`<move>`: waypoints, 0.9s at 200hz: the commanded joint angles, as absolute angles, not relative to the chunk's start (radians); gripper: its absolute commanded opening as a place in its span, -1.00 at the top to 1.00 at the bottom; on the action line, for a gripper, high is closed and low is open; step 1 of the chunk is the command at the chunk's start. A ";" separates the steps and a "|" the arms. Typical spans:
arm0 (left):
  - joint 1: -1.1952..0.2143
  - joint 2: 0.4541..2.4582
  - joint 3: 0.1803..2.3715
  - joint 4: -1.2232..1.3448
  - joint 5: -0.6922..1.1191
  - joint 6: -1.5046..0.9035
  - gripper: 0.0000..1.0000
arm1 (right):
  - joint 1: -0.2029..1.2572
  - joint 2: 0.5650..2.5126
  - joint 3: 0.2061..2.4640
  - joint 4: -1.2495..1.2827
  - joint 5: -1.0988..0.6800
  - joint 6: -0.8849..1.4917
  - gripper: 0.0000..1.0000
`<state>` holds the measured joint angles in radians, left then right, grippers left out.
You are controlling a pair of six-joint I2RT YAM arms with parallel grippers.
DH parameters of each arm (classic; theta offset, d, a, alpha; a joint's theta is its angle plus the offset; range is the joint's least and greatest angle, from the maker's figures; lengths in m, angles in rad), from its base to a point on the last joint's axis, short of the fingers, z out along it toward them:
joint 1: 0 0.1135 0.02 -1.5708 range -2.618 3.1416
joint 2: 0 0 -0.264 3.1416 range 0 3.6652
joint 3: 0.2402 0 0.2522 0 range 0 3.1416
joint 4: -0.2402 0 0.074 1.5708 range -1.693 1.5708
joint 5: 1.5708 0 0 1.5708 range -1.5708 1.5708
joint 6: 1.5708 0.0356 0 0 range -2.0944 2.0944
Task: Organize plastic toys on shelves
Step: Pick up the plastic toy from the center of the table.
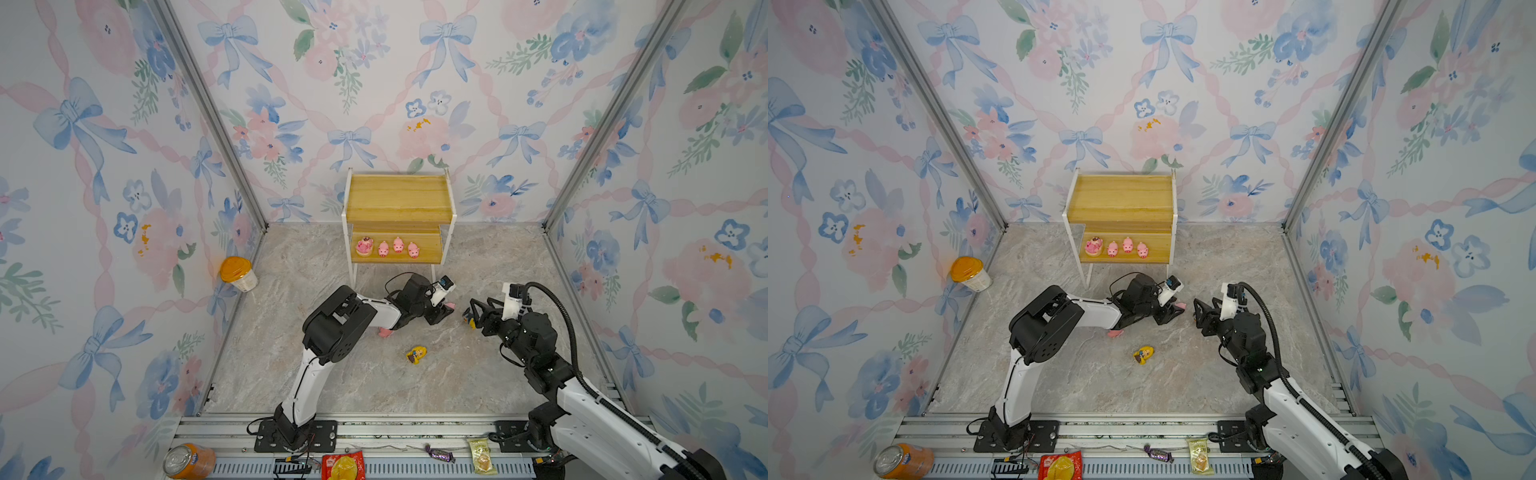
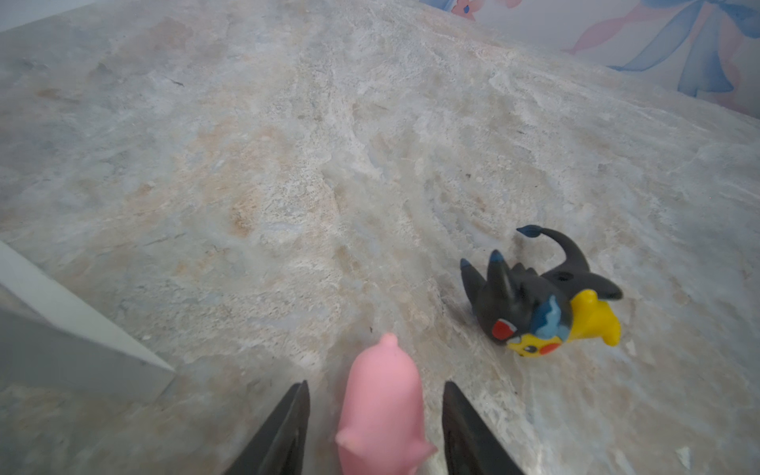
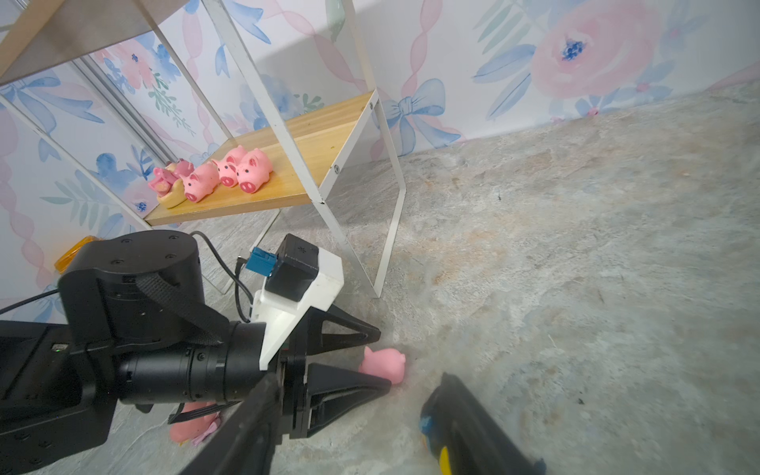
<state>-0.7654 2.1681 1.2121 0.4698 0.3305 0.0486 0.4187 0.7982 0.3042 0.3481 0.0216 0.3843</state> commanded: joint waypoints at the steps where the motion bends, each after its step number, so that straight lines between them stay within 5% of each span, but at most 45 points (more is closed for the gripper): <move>1: -0.776 2.192 1.233 0.421 0.341 0.064 -0.05 | 0.408 0.799 0.287 0.377 0.016 0.385 -0.28; 42: -0.774 2.193 1.230 0.406 0.327 0.064 0.03 | 0.409 0.796 0.279 0.381 0.018 0.389 -0.28; 90: -0.776 2.180 1.230 0.406 0.289 0.050 0.35 | 0.409 0.783 0.276 0.380 0.023 0.391 -0.27; 180: -0.823 1.975 1.048 0.482 0.060 -0.133 0.40 | 0.408 0.722 0.269 0.358 0.063 0.393 -0.27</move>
<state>-0.8062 2.0674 1.0958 0.4469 0.1696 -0.0345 0.4187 0.7536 0.2871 0.3561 0.0372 0.3847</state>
